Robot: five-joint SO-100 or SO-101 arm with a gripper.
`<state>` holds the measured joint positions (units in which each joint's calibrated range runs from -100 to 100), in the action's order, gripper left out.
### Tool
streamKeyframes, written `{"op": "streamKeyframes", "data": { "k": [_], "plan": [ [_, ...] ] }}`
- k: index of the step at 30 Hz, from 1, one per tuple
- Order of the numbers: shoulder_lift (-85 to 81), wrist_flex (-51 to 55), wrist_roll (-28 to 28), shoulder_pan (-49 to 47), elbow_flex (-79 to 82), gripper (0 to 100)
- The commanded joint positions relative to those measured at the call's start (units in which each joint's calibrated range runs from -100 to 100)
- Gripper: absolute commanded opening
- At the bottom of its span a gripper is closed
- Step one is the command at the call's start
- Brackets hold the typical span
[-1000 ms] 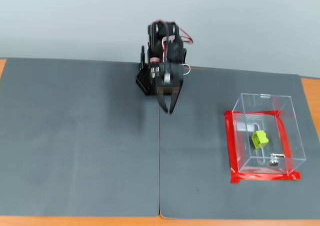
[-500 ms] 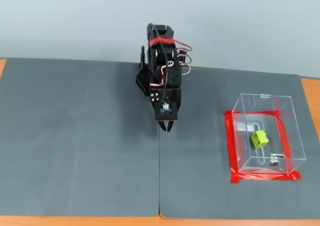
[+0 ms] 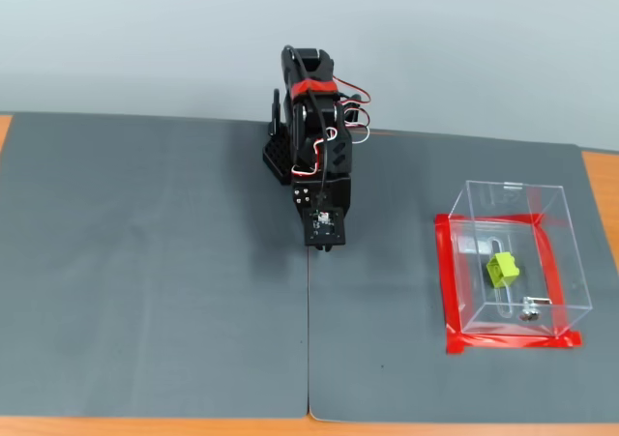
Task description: Pick the green lego block and place it into the transparent box
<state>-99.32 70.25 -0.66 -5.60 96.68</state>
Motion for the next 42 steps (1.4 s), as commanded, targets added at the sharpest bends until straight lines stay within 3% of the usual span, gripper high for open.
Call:
{"op": "streamKeyframes", "data": {
  "k": [1, 42],
  "plan": [
    [-0.2, 4.7, 0.0, 0.0, -3.8, 2],
    [0.0, 4.7, 0.1, 0.6, -4.2, 2]
  ]
}}
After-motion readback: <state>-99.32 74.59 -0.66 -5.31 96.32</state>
